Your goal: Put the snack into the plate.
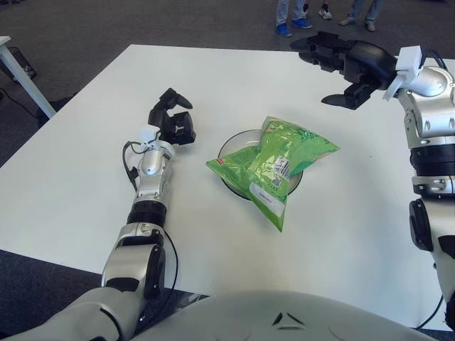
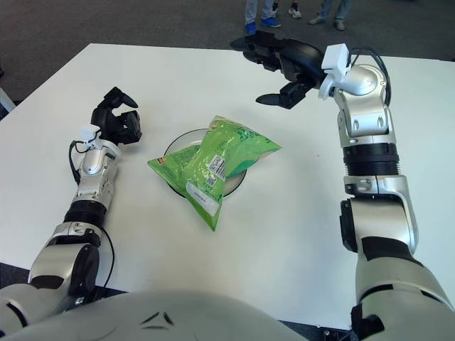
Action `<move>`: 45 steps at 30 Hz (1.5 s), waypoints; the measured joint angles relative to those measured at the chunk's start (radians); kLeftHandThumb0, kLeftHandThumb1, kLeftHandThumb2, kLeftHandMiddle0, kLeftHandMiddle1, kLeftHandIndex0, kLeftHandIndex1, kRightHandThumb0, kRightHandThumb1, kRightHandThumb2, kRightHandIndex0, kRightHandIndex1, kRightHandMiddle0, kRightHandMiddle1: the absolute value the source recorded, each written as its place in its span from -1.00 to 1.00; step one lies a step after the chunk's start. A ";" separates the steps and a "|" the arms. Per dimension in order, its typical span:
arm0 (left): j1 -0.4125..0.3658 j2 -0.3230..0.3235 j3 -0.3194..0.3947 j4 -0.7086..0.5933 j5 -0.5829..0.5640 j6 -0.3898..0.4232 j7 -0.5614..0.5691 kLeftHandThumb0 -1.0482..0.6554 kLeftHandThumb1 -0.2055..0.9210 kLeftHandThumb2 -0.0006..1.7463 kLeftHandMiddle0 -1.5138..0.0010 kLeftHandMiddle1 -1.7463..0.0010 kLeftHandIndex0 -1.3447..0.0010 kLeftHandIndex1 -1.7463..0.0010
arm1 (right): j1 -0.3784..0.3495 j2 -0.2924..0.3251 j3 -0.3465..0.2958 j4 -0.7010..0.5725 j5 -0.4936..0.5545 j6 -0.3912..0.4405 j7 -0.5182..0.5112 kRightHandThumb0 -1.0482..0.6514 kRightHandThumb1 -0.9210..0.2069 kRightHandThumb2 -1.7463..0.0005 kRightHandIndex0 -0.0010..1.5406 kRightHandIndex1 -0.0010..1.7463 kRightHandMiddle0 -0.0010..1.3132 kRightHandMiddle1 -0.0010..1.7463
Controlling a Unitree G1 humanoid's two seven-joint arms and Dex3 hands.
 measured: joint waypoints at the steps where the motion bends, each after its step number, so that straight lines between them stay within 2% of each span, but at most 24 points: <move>1: 0.000 0.000 0.000 0.000 0.000 0.000 0.000 -0.32 -0.02 0.47 -0.75 -1.00 0.12 -1.00 | 0.005 0.001 -0.001 0.000 -0.008 -0.006 -0.016 -0.71 0.04 0.02 -0.88 -0.84 -1.00 -0.46; 3: 0.000 0.000 0.001 0.002 0.000 0.000 0.000 -0.32 -0.03 0.47 -0.75 -1.00 0.12 -1.00 | 0.012 0.012 -0.009 0.027 -0.016 -0.031 -0.059 -0.61 0.14 -0.05 -0.95 -0.60 -1.00 -0.42; 7: -0.001 0.000 0.002 0.004 0.000 0.000 0.000 -0.32 -0.03 0.48 -0.75 -1.00 0.11 -1.00 | 0.021 0.046 -0.036 0.104 -0.013 -0.043 -0.138 -0.43 0.26 -0.17 -0.99 -0.29 -1.00 -0.32; 12: -0.002 0.000 0.003 0.004 0.000 0.000 0.000 -0.32 -0.03 0.48 -0.75 -1.00 0.11 -1.00 | 0.037 0.087 -0.080 0.177 0.006 -0.020 -0.206 -0.33 0.25 -0.23 -0.99 -0.03 -1.00 -0.15; 18: -0.004 0.000 0.005 0.004 0.000 0.000 0.000 -0.32 -0.03 0.48 -0.75 -1.00 0.11 -1.00 | 0.046 0.123 -0.131 0.197 0.046 0.024 -0.262 -0.37 0.05 -0.19 -0.93 0.19 -1.00 0.17; 21: -0.004 0.000 0.005 0.004 0.000 0.000 0.000 -0.32 -0.03 0.48 -0.75 -1.00 0.11 -1.00 | 0.050 0.138 -0.155 0.197 0.065 0.039 -0.295 -0.34 -0.02 -0.21 -0.87 0.36 -1.00 0.51; 22: -0.004 0.000 0.005 0.004 0.000 0.000 0.000 -0.32 -0.03 0.48 -0.75 -1.00 0.11 -1.00 | 0.051 0.141 -0.161 0.197 0.068 0.043 -0.303 -0.33 -0.03 -0.22 -0.86 0.38 -1.00 0.56; 24: -0.004 0.000 0.005 0.004 0.001 0.000 -0.001 -0.32 -0.03 0.47 -0.75 -1.00 0.12 -1.00 | 0.061 0.149 -0.177 0.186 0.075 0.056 -0.327 -0.28 -0.28 -0.11 -0.85 0.52 -0.74 0.77; 26: -0.003 0.000 0.005 0.003 0.001 0.000 -0.001 -0.32 -0.02 0.47 -0.75 -1.00 0.12 -1.00 | 0.079 0.158 -0.192 0.165 0.080 0.069 -0.360 -0.25 -0.41 -0.06 -0.82 0.61 -0.57 0.91; 31: -0.001 0.001 0.004 0.000 0.001 0.001 -0.005 -0.32 -0.02 0.47 -0.75 -1.00 0.12 -1.00 | 0.142 0.178 -0.222 0.107 0.080 0.097 -0.433 -0.23 -0.44 -0.08 -0.77 0.78 -0.44 0.98; 34: 0.001 0.001 0.003 -0.002 -0.001 0.003 -0.013 -0.32 -0.02 0.47 -0.76 -1.00 0.12 -1.00 | 0.194 0.190 -0.234 0.055 0.080 0.113 -0.471 0.08 -0.41 -0.08 -0.63 0.78 -0.39 0.99; 37: 0.003 0.001 0.003 -0.004 -0.004 0.004 -0.023 -0.32 -0.03 0.47 -0.77 -1.00 0.12 -1.00 | 0.237 0.199 -0.238 0.024 0.080 0.131 -0.492 0.18 -0.38 -0.10 -0.58 0.79 -0.36 1.00; 45: 0.009 0.001 0.004 -0.018 -0.013 0.016 -0.038 -0.33 -0.05 0.49 -0.77 -1.00 0.10 -1.00 | 0.292 0.214 -0.248 -0.022 0.078 0.198 -0.556 0.22 -0.25 -0.21 -0.50 0.80 -0.29 1.00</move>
